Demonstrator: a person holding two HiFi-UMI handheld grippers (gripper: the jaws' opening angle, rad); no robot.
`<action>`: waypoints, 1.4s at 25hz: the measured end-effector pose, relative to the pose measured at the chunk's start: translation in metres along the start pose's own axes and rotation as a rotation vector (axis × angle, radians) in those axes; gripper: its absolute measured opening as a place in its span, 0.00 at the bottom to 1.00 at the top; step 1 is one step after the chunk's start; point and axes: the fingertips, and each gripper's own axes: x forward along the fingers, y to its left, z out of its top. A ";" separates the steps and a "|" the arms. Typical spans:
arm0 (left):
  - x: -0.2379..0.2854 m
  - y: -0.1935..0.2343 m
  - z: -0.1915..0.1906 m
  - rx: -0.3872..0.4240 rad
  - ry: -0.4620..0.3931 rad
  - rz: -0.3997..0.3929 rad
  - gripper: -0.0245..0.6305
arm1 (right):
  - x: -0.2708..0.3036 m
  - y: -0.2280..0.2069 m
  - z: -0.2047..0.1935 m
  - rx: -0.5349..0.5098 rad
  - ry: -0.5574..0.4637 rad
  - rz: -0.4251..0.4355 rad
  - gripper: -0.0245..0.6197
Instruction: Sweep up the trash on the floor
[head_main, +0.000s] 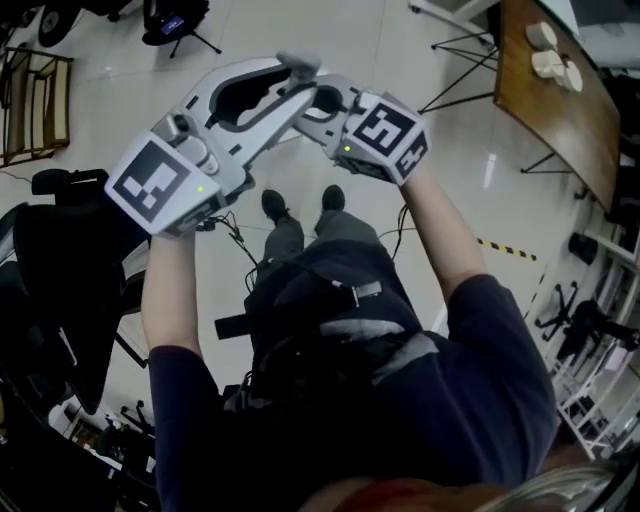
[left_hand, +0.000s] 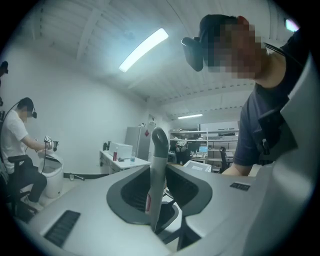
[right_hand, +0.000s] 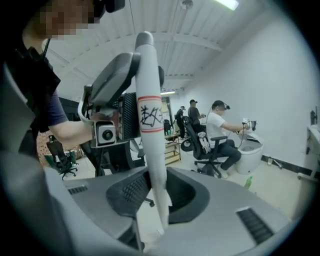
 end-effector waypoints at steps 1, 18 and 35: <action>-0.003 -0.008 0.012 0.022 -0.022 0.015 0.19 | -0.005 0.008 0.012 -0.015 -0.017 0.025 0.21; -0.067 -0.050 0.059 0.034 -0.174 0.346 0.19 | -0.023 0.088 0.057 -0.021 -0.117 0.317 0.21; -0.146 -0.130 0.039 0.064 -0.212 0.251 0.19 | -0.020 0.206 0.031 -0.069 -0.057 0.364 0.21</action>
